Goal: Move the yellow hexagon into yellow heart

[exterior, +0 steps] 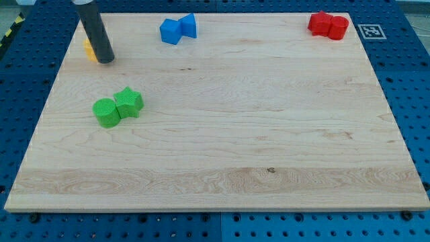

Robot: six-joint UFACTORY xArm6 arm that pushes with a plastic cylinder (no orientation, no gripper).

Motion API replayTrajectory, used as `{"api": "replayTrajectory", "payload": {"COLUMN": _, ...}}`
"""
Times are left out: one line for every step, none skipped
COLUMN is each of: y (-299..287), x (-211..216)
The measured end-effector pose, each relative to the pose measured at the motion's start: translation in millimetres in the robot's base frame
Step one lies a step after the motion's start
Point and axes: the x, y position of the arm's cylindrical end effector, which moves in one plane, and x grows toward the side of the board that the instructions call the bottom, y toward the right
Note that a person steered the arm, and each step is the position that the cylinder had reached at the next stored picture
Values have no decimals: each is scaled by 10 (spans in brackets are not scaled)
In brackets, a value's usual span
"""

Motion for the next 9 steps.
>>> {"api": "replayTrajectory", "payload": {"y": -63, "x": 0}}
{"api": "replayTrajectory", "payload": {"y": -91, "x": -1}}
{"api": "replayTrajectory", "payload": {"y": -123, "x": -1}}
{"api": "replayTrajectory", "payload": {"y": -123, "x": -15}}
{"api": "replayTrajectory", "payload": {"y": -123, "x": -79}}
{"api": "replayTrajectory", "payload": {"y": -123, "x": -180}}
{"api": "replayTrajectory", "payload": {"y": -127, "x": -246}}
{"api": "replayTrajectory", "payload": {"y": -225, "x": -246}}
{"api": "replayTrajectory", "payload": {"y": -394, "x": -246}}
